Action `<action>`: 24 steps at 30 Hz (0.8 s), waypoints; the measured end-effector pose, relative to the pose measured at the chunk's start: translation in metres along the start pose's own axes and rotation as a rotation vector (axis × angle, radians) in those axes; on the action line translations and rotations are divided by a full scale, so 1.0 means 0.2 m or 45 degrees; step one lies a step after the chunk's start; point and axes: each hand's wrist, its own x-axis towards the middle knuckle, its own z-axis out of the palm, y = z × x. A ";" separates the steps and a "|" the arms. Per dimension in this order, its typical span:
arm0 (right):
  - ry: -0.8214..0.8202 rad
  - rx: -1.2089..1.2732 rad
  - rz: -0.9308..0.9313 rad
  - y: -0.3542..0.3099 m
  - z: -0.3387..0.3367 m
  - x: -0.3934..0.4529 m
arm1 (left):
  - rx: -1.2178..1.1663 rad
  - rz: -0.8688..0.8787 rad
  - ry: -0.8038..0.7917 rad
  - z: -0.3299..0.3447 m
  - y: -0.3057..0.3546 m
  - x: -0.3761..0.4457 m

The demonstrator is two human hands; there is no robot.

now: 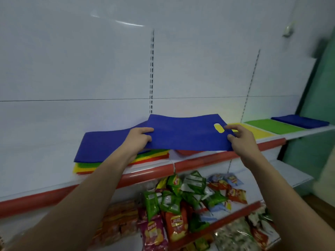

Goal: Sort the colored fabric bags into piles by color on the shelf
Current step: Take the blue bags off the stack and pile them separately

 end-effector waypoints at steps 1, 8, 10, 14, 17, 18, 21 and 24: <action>0.021 0.004 0.027 0.03 -0.08 0.01 | 0.068 0.021 -0.018 0.07 0.01 0.01; 0.171 0.001 0.197 0.24 -0.70 0.01 | 0.136 0.035 -0.178 0.74 0.09 0.02; 0.166 -0.080 0.235 0.31 -0.86 -0.01 | 0.146 0.043 -0.204 0.95 0.08 0.01; 0.230 -0.285 0.266 0.45 -1.25 -0.03 | 0.139 0.010 -0.327 1.40 0.12 -0.05; 0.261 -0.404 0.280 0.53 -1.55 -0.04 | 0.125 0.017 -0.412 1.71 0.17 -0.09; 0.265 -0.422 0.287 0.56 -1.62 -0.04 | 0.123 0.021 -0.429 1.79 0.18 -0.10; 0.305 -0.413 0.329 0.64 -1.85 -0.04 | 0.080 0.023 -0.473 2.04 0.20 -0.13; 0.351 -0.348 0.379 0.72 -2.04 -0.04 | 0.040 0.024 -0.532 2.28 0.22 -0.16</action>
